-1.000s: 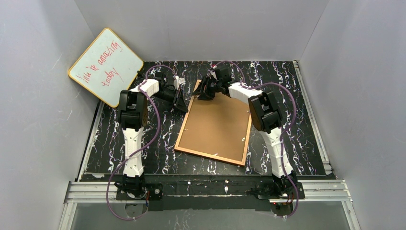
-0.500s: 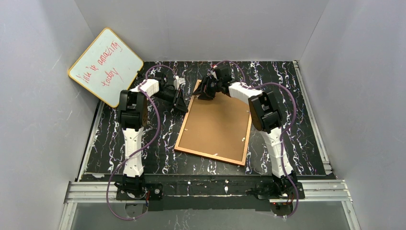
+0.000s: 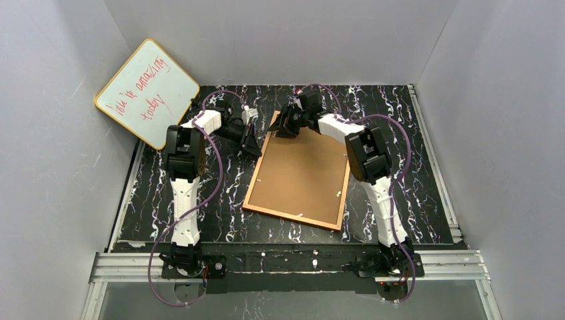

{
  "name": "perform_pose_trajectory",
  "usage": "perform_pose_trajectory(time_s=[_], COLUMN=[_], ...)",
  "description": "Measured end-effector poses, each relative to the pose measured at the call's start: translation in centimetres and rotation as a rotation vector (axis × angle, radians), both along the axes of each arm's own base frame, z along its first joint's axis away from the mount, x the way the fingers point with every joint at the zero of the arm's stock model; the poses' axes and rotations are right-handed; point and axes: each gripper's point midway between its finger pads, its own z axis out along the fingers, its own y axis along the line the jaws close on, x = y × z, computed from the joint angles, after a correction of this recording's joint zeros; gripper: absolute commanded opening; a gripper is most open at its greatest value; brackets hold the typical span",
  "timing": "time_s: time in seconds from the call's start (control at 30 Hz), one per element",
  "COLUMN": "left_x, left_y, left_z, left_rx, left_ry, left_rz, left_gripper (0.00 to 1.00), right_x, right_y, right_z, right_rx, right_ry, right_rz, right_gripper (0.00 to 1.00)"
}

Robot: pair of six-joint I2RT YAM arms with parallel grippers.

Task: Put the photo into the frame
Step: Install the photo frame at the center of the board.

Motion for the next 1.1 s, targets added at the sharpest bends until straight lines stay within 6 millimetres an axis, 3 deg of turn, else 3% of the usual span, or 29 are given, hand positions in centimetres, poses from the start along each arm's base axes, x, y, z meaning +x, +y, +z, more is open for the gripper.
perform_pose_trajectory(time_s=[1.1], left_x=[-0.08], left_y=[0.02], left_z=[0.01], left_rx=[-0.001], left_ry=[-0.002], left_rz=[-0.005], left_gripper=[0.18], right_x=[0.25], right_y=[0.96], right_z=[0.10], right_rx=[0.084], right_ry=[0.006], right_rz=[0.060], right_gripper=[0.54])
